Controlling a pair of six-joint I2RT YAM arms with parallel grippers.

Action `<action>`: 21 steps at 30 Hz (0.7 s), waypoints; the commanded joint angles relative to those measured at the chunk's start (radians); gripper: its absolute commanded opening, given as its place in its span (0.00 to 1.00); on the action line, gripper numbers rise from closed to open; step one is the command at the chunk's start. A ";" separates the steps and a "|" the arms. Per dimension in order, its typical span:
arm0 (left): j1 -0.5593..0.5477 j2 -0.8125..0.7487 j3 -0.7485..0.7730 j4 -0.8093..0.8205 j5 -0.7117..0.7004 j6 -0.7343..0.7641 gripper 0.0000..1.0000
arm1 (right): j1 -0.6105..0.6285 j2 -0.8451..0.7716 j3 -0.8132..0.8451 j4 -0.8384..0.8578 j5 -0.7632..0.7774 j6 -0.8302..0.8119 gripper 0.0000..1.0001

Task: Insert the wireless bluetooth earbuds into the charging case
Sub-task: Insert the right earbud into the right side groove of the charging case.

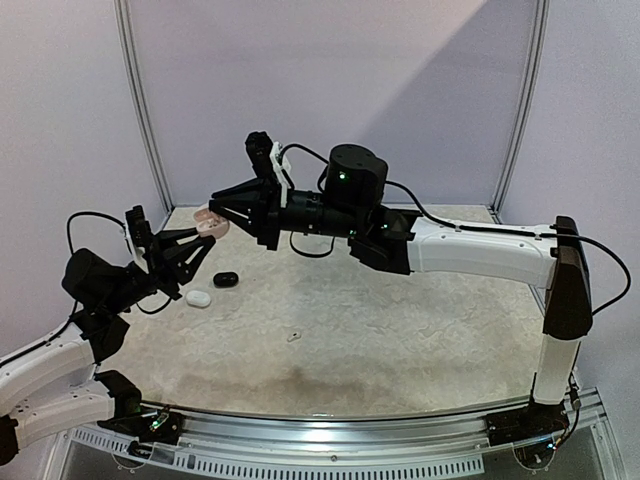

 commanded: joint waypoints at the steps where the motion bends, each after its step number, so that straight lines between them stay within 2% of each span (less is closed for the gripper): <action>1: -0.015 0.002 0.031 0.008 -0.025 -0.012 0.00 | 0.005 0.025 0.021 -0.009 0.004 -0.009 0.00; 21: -0.015 -0.003 0.041 0.021 -0.060 -0.026 0.00 | 0.005 0.073 0.005 0.096 0.006 0.054 0.00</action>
